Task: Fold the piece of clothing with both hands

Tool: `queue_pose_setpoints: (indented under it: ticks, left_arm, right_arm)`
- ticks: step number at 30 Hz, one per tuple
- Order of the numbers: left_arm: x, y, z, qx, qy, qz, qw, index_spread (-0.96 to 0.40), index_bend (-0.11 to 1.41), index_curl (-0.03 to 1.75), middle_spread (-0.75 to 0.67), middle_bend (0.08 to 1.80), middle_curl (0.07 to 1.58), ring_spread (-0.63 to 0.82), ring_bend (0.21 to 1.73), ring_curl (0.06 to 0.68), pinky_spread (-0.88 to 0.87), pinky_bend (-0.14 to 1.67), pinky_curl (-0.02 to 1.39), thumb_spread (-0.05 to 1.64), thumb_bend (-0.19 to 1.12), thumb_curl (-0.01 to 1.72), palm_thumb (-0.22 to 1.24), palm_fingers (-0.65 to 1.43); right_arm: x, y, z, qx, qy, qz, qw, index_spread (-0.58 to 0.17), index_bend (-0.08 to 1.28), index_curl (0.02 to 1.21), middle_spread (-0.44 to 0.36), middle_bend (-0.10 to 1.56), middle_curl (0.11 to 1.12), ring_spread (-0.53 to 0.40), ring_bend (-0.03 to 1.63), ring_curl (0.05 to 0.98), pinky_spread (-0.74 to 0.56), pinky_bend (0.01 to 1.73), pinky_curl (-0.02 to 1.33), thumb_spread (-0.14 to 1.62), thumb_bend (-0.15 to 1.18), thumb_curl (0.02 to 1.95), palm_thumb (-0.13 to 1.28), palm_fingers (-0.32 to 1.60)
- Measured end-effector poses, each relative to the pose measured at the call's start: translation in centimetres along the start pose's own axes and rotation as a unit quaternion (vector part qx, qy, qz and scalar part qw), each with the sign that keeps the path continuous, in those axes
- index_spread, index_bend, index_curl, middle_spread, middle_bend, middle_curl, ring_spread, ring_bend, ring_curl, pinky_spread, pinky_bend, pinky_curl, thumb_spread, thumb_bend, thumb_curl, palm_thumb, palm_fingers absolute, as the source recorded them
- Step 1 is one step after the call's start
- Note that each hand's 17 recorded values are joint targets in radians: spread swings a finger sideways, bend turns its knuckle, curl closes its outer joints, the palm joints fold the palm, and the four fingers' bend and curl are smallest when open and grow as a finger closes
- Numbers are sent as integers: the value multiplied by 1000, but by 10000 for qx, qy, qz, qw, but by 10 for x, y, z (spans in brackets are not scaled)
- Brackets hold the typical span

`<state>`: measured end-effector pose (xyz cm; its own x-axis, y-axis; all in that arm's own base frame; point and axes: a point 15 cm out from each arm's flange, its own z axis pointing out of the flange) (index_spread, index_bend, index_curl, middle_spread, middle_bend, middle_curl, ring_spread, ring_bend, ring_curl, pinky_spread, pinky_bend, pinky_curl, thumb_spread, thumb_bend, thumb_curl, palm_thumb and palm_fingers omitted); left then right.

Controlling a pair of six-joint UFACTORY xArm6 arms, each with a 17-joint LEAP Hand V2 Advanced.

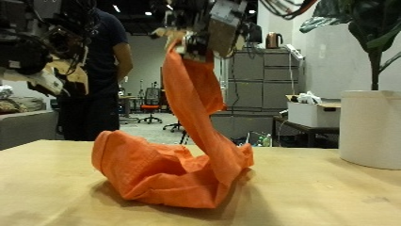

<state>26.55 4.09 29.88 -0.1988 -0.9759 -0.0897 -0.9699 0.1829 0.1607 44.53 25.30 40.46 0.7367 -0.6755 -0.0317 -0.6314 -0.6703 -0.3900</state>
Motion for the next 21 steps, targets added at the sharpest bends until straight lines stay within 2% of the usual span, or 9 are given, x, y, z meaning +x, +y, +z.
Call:
queue_pose_setpoints:
  ticks: [2, 4, 7, 10, 18, 21]
  left_arm:
    - [2, 1, -1, 15, -8, 12, 10000, 50, 173, 327, 59, 332, 393, 330, 371, 198, 254, 193, 294, 1276, -11, 261, 378, 303]
    - [3, 2, -1, 11, 9, 3, 10000, 40, 179, 334, 77, 261, 381, 330, 393, 206, 254, 215, 302, 1275, -12, 263, 380, 266]
    - [9, 1, -4, 57, -8, 82, 9999, 49, 163, 330, 93, 294, 386, 330, 384, 201, 255, 208, 299, 1274, -13, 264, 381, 286]
    - [11, 5, -7, 104, -1, 71, 9999, 44, 175, 335, 79, 252, 380, 330, 395, 203, 253, 218, 304, 1274, -13, 265, 381, 272]
    - [19, 20, -9, 218, 97, 43, 9997, 43, 165, 332, 64, 278, 387, 330, 385, 197, 256, 213, 304, 1271, -13, 264, 388, 286]
    - [19, 25, -14, 334, 78, 23, 9994, 39, 174, 334, 73, 263, 385, 330, 387, 197, 254, 215, 305, 1271, -13, 264, 388, 283]
  right_arm:
    - [-1, 1, -13, 81, -41, 66, 9999, -449, 321, 500, -25, 551, 519, -78, 840, 421, 272, 716, 598, 1284, -23, 285, 550, 162]
    - [-3, 4, -34, 220, -208, 245, 9992, -448, 329, 484, -17, 560, 509, -72, 822, 402, 324, 670, 567, 1253, -19, 284, 551, 232]
    - [-1, 3, -31, 180, -229, 282, 9992, -438, 327, 474, -11, 546, 493, -73, 807, 390, 367, 637, 545, 1211, -18, 288, 554, 257]
    - [0, 6, -9, -33, -269, 282, 9992, -421, 292, 457, -14, 539, 481, -70, 796, 379, 398, 612, 524, 1171, -22, 289, 551, 260]
    - [-12, 4, 54, -484, -480, 216, 9974, -350, 197, 415, -10, 489, 446, -43, 729, 343, 425, 574, 477, 1088, -26, 292, 538, 236]
    - [-13, -10, 78, -476, -488, 169, 9975, -312, 168, 400, 0, 451, 432, -27, 710, 336, 428, 589, 473, 1070, -27, 293, 530, 192]
